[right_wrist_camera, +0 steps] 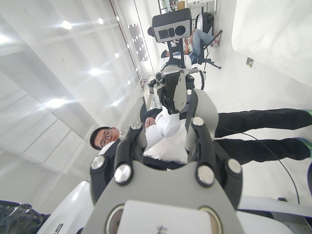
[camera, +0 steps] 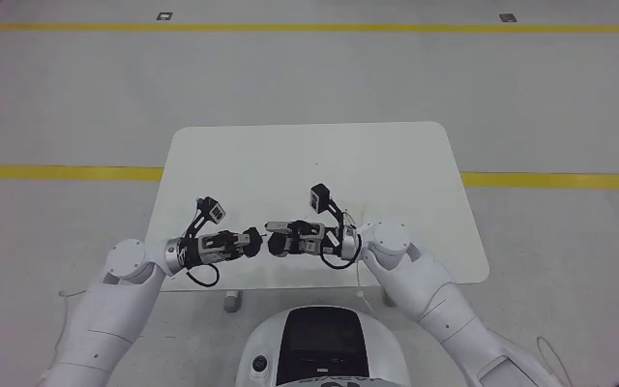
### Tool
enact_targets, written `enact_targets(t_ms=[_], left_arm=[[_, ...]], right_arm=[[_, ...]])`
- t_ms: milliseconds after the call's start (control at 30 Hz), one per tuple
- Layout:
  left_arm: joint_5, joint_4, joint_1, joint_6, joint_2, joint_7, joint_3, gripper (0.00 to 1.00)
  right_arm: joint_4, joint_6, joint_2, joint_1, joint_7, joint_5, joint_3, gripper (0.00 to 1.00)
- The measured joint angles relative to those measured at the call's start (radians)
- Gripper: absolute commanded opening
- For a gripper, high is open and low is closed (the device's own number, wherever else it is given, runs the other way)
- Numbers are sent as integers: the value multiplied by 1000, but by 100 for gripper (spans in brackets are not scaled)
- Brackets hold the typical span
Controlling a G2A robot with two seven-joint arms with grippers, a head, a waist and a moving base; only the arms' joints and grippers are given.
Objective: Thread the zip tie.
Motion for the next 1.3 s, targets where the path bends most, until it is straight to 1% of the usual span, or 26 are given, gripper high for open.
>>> enact_targets(t_ms=[233, 367, 600, 667, 733, 800, 900, 933, 1000, 1100, 1300], left_arm=[[-3, -1, -2, -4, 4, 1, 1, 0], [-9, 1, -10, -11, 4, -9, 8, 0], [-8, 1, -10, -12, 4, -9, 8, 0], [1, -4, -9, -16, 4, 9, 12, 0], [11, -3, -6, -33, 4, 26, 13, 0], [2, 9, -3, -60, 6, 14, 4, 0], [-6, 32, -1, -109, 10, -20, -13, 0], [-4, 38, -3, -119, 11, -29, -22, 0], [4, 35, -5, -118, 11, -41, -38, 0], [38, 16, -3, -116, 5, -55, -74, 0], [105, -25, 9, -116, -21, -95, -138, 0]], right_arm=[[-31, -8, 12, -27, -22, -2, 35, 100], [-33, -10, 14, -34, -38, 2, 39, 100], [-33, -10, 13, -34, -37, 2, 39, 100], [-33, -10, 13, -34, -37, 2, 39, 100], [-33, -10, 13, -34, -37, 2, 39, 100], [-37, -14, 14, -36, -46, -4, 41, 100], [-56, -22, 20, -44, -86, -46, 53, 100], [-65, -23, 23, -48, -98, -65, 61, 100], [-79, -21, 28, -55, -112, -89, 73, 100], [-97, -17, 35, -63, -136, -119, 89, 100], [-123, -4, 43, -70, -188, -180, 105, 100]])
